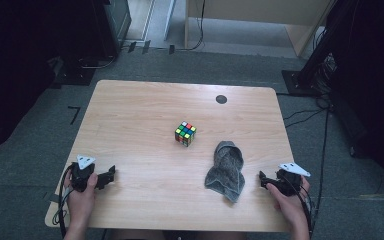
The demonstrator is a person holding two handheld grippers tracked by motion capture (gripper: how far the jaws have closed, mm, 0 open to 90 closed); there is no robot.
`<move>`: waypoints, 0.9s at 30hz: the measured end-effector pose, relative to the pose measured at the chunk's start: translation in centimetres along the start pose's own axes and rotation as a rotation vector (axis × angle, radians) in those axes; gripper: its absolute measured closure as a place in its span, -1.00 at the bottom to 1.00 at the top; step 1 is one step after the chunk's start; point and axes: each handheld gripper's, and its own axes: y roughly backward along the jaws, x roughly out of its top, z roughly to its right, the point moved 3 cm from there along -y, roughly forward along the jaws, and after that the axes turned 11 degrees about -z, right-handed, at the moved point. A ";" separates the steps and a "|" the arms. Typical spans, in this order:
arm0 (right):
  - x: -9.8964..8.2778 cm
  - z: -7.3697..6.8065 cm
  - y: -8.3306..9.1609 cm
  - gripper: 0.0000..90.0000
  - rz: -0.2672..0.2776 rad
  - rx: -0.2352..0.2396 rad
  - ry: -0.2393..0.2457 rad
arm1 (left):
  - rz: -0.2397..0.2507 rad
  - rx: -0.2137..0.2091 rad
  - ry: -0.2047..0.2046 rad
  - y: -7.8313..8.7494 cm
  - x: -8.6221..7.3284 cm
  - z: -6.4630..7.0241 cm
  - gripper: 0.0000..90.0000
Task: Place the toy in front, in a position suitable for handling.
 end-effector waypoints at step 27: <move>1.9 -1.8 1.5 -0.50 0.025 0.021 -0.082 | -0.023 0.076 -0.017 -0.3 0.3 0.5 -0.72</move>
